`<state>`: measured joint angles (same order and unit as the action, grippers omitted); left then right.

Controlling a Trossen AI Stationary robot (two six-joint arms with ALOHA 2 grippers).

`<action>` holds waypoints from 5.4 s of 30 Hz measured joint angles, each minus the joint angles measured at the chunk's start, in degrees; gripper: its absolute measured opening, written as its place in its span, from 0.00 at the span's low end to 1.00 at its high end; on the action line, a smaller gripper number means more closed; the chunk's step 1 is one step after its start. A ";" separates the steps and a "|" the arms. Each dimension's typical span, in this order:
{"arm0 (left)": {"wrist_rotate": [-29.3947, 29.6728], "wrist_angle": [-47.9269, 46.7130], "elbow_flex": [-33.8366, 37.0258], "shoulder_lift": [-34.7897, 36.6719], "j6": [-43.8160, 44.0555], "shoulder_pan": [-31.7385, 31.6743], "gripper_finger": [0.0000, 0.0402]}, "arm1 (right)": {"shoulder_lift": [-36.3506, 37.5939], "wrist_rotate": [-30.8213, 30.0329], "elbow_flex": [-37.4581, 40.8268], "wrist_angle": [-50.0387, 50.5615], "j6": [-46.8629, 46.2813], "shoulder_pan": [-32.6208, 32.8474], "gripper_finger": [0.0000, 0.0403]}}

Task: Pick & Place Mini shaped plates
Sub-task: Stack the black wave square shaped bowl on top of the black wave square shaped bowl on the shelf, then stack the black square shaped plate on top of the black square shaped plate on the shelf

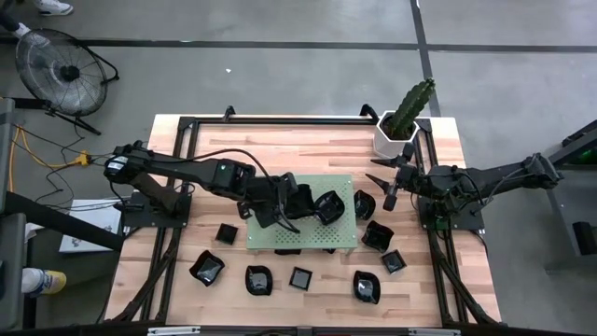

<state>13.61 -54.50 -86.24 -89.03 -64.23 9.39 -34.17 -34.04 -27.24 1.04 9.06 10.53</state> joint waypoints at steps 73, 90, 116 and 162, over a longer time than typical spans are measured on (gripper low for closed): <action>7.96 -24.58 -0.07 3.63 35.97 0.00 0.33 | 0.00 0.00 0.00 0.00 -0.02 0.00 0.48; 9.38 -22.37 9.63 13.86 45.60 0.02 0.33 | 0.00 0.00 0.00 0.00 -0.01 0.02 0.48; -8.36 1.49 47.81 29.58 97.22 0.79 0.33 | 0.00 0.00 0.01 0.00 -0.02 0.01 0.48; -14.53 4.88 50.38 16.78 139.51 10.14 0.33 | 0.02 0.02 0.00 -0.02 -0.01 -0.01 0.48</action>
<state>-0.93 -49.63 -35.86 -72.25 75.29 19.53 -34.15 -34.02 -27.24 1.02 9.05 10.52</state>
